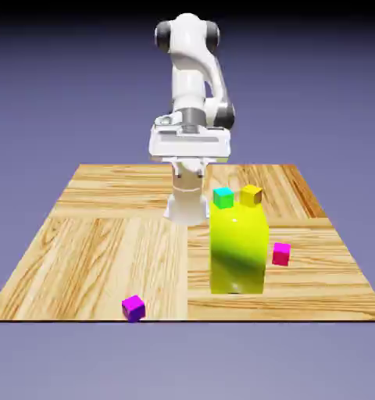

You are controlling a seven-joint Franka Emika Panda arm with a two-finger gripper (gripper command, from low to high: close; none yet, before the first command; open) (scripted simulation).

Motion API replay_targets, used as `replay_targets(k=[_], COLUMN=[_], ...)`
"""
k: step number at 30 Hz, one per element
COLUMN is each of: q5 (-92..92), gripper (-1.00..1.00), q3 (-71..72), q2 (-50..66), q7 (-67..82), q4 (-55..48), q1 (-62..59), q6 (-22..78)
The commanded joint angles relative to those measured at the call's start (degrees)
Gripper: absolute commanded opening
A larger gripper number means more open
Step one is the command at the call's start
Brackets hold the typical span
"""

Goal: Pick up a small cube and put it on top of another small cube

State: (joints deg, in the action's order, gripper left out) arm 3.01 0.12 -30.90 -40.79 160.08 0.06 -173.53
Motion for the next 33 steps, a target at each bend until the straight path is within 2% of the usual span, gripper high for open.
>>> replay_targets(k=[1, 33], q5=[2.5, 82.2], gripper=[0.0, 0.0], q3=[0.1, 3.4], q2=[1.5, 48.3], q7=[1.4, 45.6], q4=[-0.8, -25.1], q1=[-0.5, -17.2], q6=[0.4, 13.0])
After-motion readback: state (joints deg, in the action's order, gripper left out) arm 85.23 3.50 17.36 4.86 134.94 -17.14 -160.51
